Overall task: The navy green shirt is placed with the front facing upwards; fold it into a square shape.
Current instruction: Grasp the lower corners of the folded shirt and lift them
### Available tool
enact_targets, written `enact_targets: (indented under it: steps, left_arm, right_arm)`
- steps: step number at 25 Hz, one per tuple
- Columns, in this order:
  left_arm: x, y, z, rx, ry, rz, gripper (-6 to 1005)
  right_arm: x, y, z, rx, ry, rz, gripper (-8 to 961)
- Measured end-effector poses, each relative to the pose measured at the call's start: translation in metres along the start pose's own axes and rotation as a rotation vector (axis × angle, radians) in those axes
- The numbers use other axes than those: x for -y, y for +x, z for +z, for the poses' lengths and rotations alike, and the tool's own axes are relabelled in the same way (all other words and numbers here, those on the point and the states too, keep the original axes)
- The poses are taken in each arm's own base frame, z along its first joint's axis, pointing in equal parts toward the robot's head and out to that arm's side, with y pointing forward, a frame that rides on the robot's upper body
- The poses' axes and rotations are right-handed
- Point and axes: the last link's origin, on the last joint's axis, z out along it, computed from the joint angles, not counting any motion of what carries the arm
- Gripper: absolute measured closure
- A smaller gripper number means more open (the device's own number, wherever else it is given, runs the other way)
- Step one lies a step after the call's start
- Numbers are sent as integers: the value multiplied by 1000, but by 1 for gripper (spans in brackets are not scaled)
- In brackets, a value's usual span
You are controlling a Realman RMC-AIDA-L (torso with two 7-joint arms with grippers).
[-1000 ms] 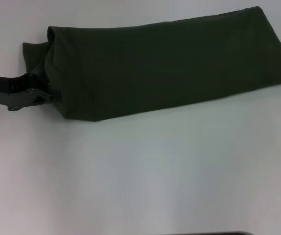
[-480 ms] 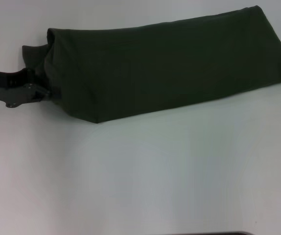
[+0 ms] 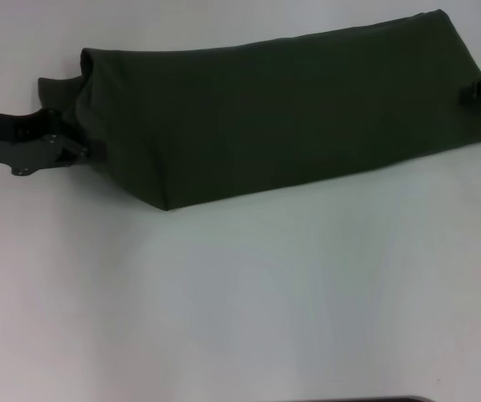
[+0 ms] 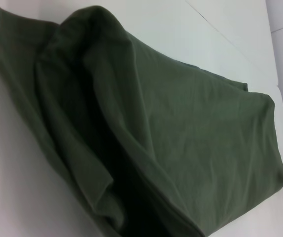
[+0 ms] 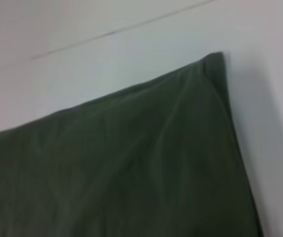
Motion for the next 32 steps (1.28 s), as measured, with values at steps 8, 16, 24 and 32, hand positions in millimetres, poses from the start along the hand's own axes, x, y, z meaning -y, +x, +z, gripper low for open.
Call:
enact_targets:
  steps: [8,16,24,32]
  left_arm:
    - [-1,2,0,-5,2,-3,964]
    - [-4,2,3,2,-5,2,963]
    - [-4,2,3,4,-4,-4,964]
    - [-3,3,2,3,4,-3,965]
  right_arm:
    - [-5,3,6,-32,-7,-16,52]
    - [-17,1,4,-32,-64,-49,232]
    - [-14,2,-1,-42,-62,-29,539]
    - [-11,4,-9,-79,-40,-37,793]
